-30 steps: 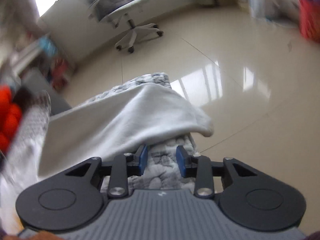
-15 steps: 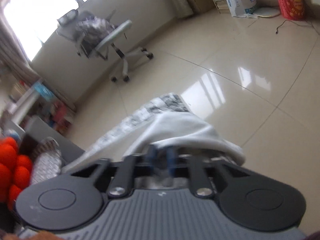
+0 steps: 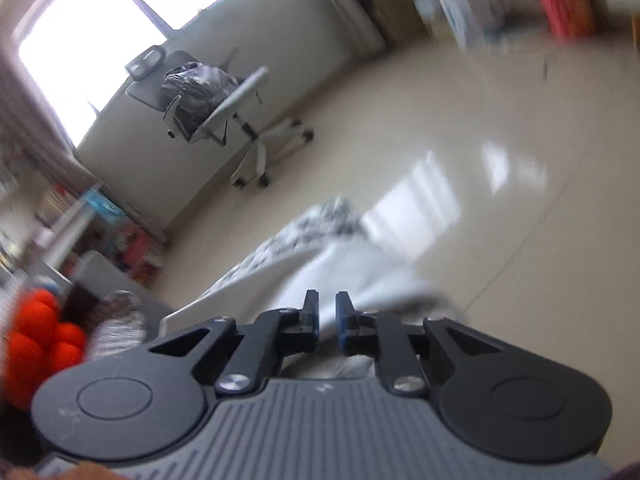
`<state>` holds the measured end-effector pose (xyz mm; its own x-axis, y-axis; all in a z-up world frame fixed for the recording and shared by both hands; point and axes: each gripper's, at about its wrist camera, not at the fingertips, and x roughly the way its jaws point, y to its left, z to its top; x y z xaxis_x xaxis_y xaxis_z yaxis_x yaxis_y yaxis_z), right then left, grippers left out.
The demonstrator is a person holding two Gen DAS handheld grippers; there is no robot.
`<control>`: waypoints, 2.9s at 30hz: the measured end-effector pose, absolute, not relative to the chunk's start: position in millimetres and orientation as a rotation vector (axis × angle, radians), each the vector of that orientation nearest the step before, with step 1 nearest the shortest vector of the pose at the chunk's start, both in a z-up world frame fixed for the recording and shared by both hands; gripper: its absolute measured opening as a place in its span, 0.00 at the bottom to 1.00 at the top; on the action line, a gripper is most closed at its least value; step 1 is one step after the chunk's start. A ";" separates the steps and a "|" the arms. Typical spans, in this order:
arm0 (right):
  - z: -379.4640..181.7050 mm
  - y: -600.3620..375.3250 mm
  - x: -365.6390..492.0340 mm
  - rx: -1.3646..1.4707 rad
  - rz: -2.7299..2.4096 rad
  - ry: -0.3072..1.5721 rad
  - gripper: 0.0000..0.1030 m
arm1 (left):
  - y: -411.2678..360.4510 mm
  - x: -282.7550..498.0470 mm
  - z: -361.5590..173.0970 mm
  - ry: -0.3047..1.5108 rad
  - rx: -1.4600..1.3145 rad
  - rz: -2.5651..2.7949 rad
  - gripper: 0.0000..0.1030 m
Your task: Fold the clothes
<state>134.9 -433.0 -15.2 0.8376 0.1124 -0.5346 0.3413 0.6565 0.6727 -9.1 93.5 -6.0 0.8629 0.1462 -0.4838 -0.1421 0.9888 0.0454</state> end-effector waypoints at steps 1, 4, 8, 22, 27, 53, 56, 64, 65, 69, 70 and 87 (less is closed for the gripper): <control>-20.1 -433.7 135.8 0.918 -0.130 0.591 0.20 | 93.3 -9.1 -6.1 0.508 0.009 0.152 0.71; -27.0 -430.6 141.2 1.038 -0.124 0.593 0.46 | 93.5 -9.1 -6.2 0.508 0.010 0.153 0.71; -16.4 -420.1 155.1 0.995 -0.190 0.591 0.43 | 94.1 -9.3 -6.5 0.507 0.007 0.153 0.71; -18.2 -390.2 157.9 0.674 -0.396 0.562 0.07 | 99.6 -9.9 -4.6 0.511 -0.016 0.142 0.74; -1.1 -368.1 157.0 0.498 -0.377 0.596 0.14 | 121.3 -21.9 5.1 0.510 -0.050 0.160 0.78; 54.6 26.4 76.7 -0.446 0.838 0.449 0.48 | 243.6 -71.9 7.2 0.716 -0.074 0.419 0.84; 44.4 64.1 82.3 -0.522 0.901 0.461 0.48 | 249.1 -71.4 4.0 0.725 -0.095 0.423 0.85; 32.1 137.6 60.1 -0.678 1.031 0.400 0.56 | 256.8 -73.8 -0.2 0.737 -0.142 0.427 0.85; 29.4 142.7 58.4 -0.693 1.035 0.390 0.58 | 257.7 -74.8 0.0 0.739 -0.151 0.425 0.85; 17.8 158.5 54.6 -0.733 1.050 0.358 0.36 | 261.4 -82.3 2.9 0.731 -0.179 0.419 0.85; 16.7 158.5 51.7 -0.740 1.055 0.343 0.15 | 263.4 -84.3 3.0 0.732 -0.194 0.419 0.85; -4.7 105.3 -5.4 -0.928 1.107 0.152 0.29 | 307.3 -127.9 13.0 0.660 -0.619 0.400 0.86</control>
<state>-5.4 105.3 -4.7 0.4779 0.6977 -0.5337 -0.8158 0.1272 -0.5641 -127.9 307.3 13.0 0.7256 0.1502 -0.6715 -0.5263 0.7498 -0.4010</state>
